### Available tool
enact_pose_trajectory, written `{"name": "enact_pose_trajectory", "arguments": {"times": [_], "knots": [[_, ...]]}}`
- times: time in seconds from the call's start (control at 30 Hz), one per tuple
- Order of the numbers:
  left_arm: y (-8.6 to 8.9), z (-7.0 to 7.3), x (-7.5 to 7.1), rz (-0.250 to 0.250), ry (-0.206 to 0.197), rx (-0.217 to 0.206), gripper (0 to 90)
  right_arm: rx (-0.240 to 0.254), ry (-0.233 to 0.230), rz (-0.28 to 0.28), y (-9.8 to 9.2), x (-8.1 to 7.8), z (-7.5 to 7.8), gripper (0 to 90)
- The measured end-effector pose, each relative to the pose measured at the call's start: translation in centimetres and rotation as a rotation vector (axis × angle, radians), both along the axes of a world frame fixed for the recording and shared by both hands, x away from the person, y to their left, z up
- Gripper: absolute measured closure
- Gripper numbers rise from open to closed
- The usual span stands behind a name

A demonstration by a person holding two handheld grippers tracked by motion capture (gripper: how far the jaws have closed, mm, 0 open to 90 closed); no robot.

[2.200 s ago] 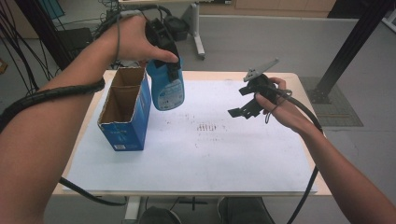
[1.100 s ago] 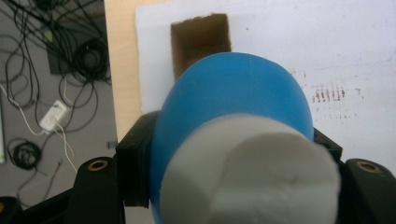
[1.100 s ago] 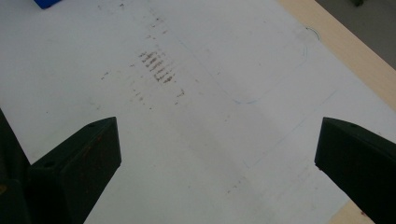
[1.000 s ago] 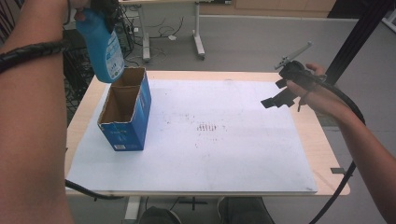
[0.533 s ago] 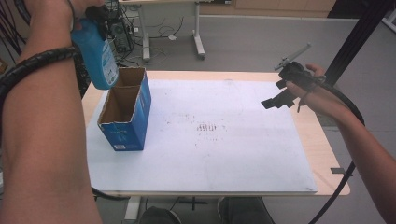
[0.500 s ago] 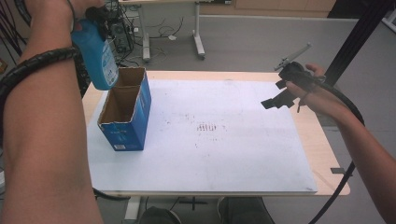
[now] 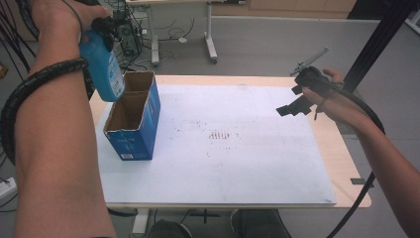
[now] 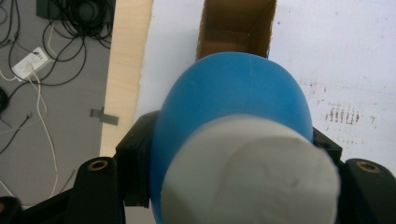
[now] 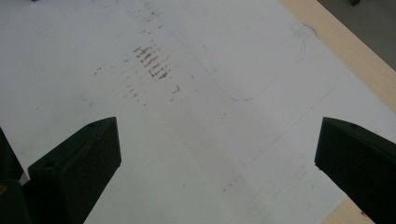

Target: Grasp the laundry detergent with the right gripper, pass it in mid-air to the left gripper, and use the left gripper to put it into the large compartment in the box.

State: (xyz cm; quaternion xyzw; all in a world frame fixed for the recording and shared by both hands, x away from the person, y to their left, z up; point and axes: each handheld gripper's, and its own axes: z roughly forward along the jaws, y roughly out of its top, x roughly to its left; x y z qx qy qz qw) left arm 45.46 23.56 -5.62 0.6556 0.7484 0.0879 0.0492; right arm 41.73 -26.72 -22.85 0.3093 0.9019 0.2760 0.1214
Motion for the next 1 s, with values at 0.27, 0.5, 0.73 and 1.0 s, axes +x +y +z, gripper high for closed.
{"name": "enact_pose_trajectory", "arguments": {"times": [0.27,0.5,0.73,1.0], "knots": [[0.1,-1.8,0.3,0.003,0.017,-0.001,36.0,-0.006,-0.002,0.001,0.0,0.0,-0.1,0.3],[0.2,-3.1,0.6,0.002,0.027,-0.009,35.9,-0.008,0.001,0.002,0.2,0.1,-0.3,0.3],[0.2,-4.5,0.8,0.001,0.034,-0.015,36.0,-0.009,-0.005,0.005,0.3,0.1,-0.5,0.3],[0.1,-6.1,1.0,-0.005,0.043,-0.023,36.0,-0.006,0.003,0.004,0.3,0.1,-0.9,0.3]]}}
